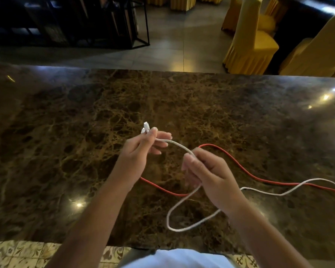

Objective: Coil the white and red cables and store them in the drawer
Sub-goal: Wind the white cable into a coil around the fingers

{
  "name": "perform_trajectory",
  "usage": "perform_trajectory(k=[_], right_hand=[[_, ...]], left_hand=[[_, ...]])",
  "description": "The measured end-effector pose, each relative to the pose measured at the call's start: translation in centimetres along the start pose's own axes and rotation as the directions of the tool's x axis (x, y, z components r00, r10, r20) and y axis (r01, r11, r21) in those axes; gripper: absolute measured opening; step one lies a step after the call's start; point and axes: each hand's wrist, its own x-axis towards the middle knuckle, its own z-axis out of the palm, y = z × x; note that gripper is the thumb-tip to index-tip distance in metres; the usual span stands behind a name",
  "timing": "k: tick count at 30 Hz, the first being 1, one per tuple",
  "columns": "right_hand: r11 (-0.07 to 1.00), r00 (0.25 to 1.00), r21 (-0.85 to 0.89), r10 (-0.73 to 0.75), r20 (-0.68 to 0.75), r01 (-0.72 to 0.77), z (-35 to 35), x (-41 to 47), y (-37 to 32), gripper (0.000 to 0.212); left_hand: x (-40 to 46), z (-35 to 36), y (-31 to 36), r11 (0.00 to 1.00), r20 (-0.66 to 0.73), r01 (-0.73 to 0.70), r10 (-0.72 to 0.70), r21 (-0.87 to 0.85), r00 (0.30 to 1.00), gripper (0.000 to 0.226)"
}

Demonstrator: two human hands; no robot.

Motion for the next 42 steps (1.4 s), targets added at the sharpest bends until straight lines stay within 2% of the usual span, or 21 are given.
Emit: perform_trajectory(k=[3, 5, 7, 9, 10, 12, 13, 15, 18, 22, 24, 25, 27, 30, 34, 37, 39, 42], right_hand=[[0.998, 0.996, 0.057, -0.034, -0.079, 0.039, -0.6, 0.6, -1.7, 0.033], [0.999, 0.997, -0.034, -0.005, -0.072, 0.003, -1.4, 0.9, -2.8, 0.033], [0.968, 0.999, -0.248, 0.032, 0.033, -0.023, -2.2, 1.2, -3.7, 0.030], [0.894, 0.975, -0.449, 0.099, 0.199, 0.000, -2.5, 1.4, -4.8, 0.027], [0.863, 0.948, -0.505, 0.143, 0.285, 0.022, -2.6, 1.5, -5.5, 0.027], [0.860, 0.886, -0.507, 0.191, 0.423, 0.057, -2.4, 2.0, -6.7, 0.025], [0.882, 0.861, -0.468, 0.196, 0.469, 0.054, -2.3, 2.3, -7.2, 0.025], [0.933, 0.824, -0.360, 0.190, 0.534, 0.019, -2.3, 2.8, -8.1, 0.026], [0.957, 0.793, -0.291, 0.180, 0.582, -0.004, -2.6, 3.5, -9.3, 0.029], [0.908, 0.733, -0.414, 0.236, 0.638, 0.067, -2.9, 4.6, -10.6, 0.025], [0.844, 0.689, -0.520, 0.299, 0.660, 0.133, -2.6, 4.9, -10.9, 0.023], [0.825, 0.688, -0.544, 0.306, 0.658, 0.153, -2.3, 5.0, -10.9, 0.023], [0.819, 0.731, -0.545, 0.261, 0.630, 0.178, -1.9, 5.2, -11.0, 0.024], [0.821, 0.797, -0.536, 0.184, 0.575, 0.198, -1.9, 6.0, -11.3, 0.024], [0.823, 0.795, -0.534, 0.185, 0.578, 0.196, -2.7, 7.1, -11.8, 0.024], [0.805, 0.839, -0.557, 0.148, 0.524, 0.206, -2.8, 8.1, -11.6, 0.023], [0.808, 0.855, -0.554, 0.131, 0.501, 0.201, -2.8, 8.9, -11.1, 0.021], [0.823, 0.827, -0.543, 0.184, 0.531, 0.166, -2.7, 10.0, -10.1, 0.021]], left_hand=[[-0.4, -1.2, -1.5, 0.995, 0.047, 0.081, -0.084, 0.058, 0.995, 0.050], [-1.0, -2.2, -1.7, 0.991, 0.019, 0.005, -0.008, 0.131, 1.000, 0.061], [-1.9, -3.2, -1.0, 0.963, 0.023, -0.199, 0.198, 0.182, 0.980, 0.076], [-2.7, -3.6, 0.1, 0.859, 0.136, -0.400, 0.376, 0.320, 0.917, 0.083], [-2.9, -3.6, 0.6, 0.789, 0.218, -0.466, 0.412, 0.400, 0.885, 0.086], [-2.8, -3.1, 0.6, 0.683, 0.367, -0.542, 0.403, 0.489, 0.838, 0.087], [-2.7, -2.8, 0.4, 0.684, 0.413, -0.542, 0.366, 0.488, 0.834, 0.085], [-2.5, -2.0, 0.1, 0.764, 0.449, -0.505, 0.317, 0.401, 0.836, 0.074], [-2.7, -0.7, -0.7, 0.830, 0.459, -0.486, 0.330, 0.276, 0.825, 0.052], [-2.2, 1.2, -0.8, 0.884, 0.450, -0.394, 0.254, 0.252, 0.856, 0.028], [-1.7, 1.8, -0.3, 0.896, 0.487, -0.368, 0.212, 0.249, 0.847, 0.040], [-1.3, 2.0, -0.5, 0.914, 0.511, -0.339, 0.188, 0.221, 0.839, 0.040], [-0.9, 2.2, -1.2, 0.930, 0.534, -0.298, 0.144, 0.215, 0.833, 0.026], [-0.9, 2.4, -1.3, 0.912, 0.554, -0.332, 0.151, 0.241, 0.819, 0.039], [-1.0, 2.8, -1.0, 0.921, 0.549, -0.324, 0.160, 0.215, 0.820, 0.041], [-0.8, 2.5, -0.9, 0.908, 0.567, -0.302, 0.090, 0.292, 0.819, 0.045], [-1.0, 2.6, -0.2, 0.885, 0.617, -0.323, 0.051, 0.337, 0.785, 0.051], [-1.7, 2.8, 1.4, 0.854, 0.719, -0.346, -0.046, 0.388, 0.694, 0.059]])
